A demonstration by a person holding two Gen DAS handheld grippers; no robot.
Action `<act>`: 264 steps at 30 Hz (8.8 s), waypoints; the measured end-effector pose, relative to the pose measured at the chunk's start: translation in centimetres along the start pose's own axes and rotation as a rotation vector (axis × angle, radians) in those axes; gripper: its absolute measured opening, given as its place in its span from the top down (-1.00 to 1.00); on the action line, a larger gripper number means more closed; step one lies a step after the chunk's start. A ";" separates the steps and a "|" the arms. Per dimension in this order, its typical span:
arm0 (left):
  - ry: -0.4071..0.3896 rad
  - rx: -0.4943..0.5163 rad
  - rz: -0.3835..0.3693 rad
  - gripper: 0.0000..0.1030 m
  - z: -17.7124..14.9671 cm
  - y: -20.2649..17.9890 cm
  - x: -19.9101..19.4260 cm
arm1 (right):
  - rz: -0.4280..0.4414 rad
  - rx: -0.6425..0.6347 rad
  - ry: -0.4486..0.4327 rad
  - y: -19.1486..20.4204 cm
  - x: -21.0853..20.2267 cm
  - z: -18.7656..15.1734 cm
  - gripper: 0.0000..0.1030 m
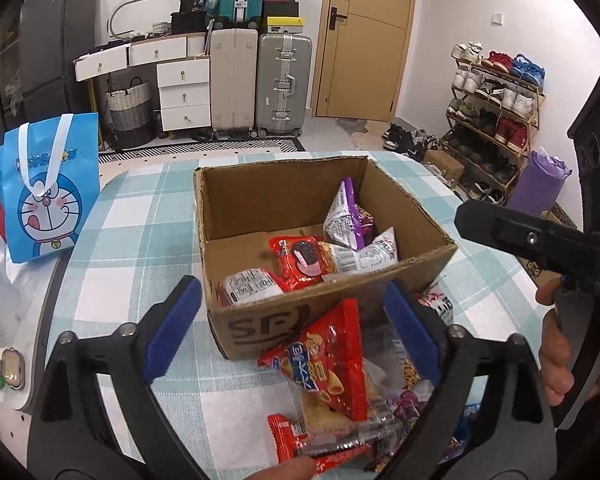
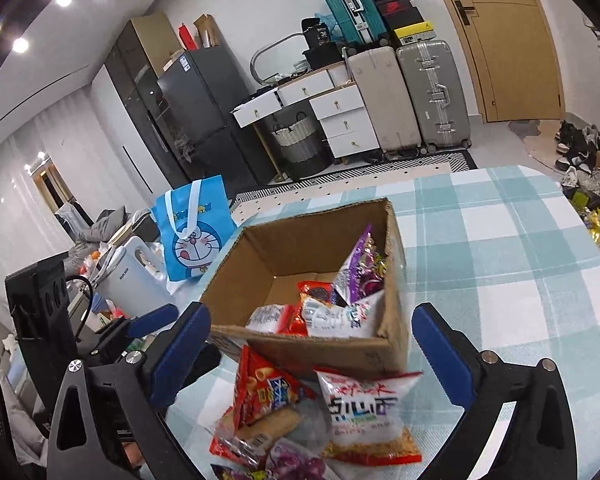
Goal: Organize snacks
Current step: 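Withdraw both grippers from the box toward the remaining snacks, then grasp the red wafer pack with the left gripper while the right grasps the blue Oreo pack, then carry both packs into the cardboard box and open both grippers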
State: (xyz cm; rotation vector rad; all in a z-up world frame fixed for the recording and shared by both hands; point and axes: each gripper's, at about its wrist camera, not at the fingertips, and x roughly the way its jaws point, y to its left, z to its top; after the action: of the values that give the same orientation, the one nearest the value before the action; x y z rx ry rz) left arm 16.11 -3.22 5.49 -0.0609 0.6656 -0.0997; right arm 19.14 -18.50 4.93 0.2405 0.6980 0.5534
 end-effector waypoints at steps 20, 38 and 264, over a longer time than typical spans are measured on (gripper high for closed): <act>0.041 0.036 0.004 -0.99 -6.7 -0.9 -3.9 | -0.140 -0.055 0.062 -1.8 -4.2 -6.1 -0.99; 0.105 0.055 -0.003 -0.99 -10.1 -1.0 -2.7 | -0.166 -0.055 0.144 -2.8 -4.0 -11.3 -0.99; -0.013 0.014 0.060 0.05 1.9 0.7 2.1 | -0.095 -0.128 -0.014 2.2 4.7 0.6 0.13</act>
State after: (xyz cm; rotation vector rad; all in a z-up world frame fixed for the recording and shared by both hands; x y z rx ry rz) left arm 18.98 -2.71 5.65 -0.0283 0.6529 -0.0466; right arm 21.58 -14.10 3.70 0.0908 0.6547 0.5030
